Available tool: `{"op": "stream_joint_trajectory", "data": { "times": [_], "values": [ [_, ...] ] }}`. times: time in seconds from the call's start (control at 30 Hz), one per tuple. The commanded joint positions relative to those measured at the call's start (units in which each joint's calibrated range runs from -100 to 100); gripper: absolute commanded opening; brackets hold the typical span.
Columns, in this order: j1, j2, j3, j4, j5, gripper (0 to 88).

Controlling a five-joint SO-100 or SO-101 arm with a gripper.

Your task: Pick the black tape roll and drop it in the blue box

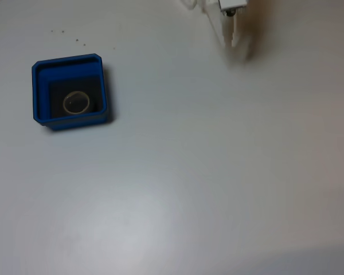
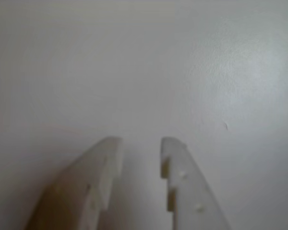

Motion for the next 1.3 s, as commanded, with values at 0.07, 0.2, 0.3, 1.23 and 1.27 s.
{"op": "stream_joint_trajectory", "data": {
  "times": [0.07,0.2,0.3,1.23,1.27],
  "values": [
    [0.5,-9.7,7.0,-0.8,0.3,1.5],
    [0.5,-14.9,11.2,-0.8,0.3,1.5],
    [0.5,-19.4,14.3,-0.8,0.3,1.5],
    [0.7,-23.2,23.0,-8.0,3.5,1.5],
    [0.7,-23.2,23.0,-10.0,4.9,1.5]
  ]
}}
